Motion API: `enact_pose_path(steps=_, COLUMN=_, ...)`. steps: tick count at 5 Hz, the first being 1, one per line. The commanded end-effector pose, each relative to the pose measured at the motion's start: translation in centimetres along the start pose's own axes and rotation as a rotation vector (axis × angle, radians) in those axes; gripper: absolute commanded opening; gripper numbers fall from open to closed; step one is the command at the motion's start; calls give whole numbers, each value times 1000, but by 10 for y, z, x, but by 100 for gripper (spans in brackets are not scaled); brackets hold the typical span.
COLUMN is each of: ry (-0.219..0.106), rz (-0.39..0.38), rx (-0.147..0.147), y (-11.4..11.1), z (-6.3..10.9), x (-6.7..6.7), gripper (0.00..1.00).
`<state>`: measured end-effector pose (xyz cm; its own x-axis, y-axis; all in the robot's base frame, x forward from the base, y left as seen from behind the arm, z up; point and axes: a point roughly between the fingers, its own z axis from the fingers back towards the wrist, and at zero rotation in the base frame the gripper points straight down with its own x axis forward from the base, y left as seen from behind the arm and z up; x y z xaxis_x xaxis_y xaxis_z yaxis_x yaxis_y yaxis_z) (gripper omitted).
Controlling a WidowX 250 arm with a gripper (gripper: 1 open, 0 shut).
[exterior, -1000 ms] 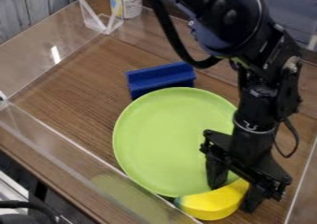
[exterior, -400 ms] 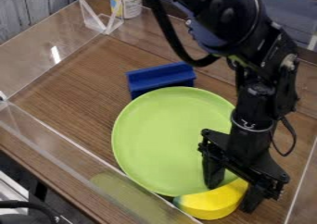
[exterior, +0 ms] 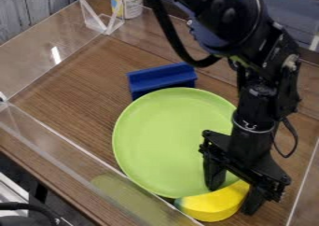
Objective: Put the banana in the green plate
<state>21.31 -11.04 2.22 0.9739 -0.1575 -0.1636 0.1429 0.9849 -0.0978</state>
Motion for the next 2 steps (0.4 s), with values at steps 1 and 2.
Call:
enact_pose_path(steps=1, ry=-40, rz=13, rx=-12, y=2, z=11, x=5, gripper=100)
enact_pose_path(steps=2, ry=-39, rz=16, rx=-14, y=3, z=9, x=6, gripper=0)
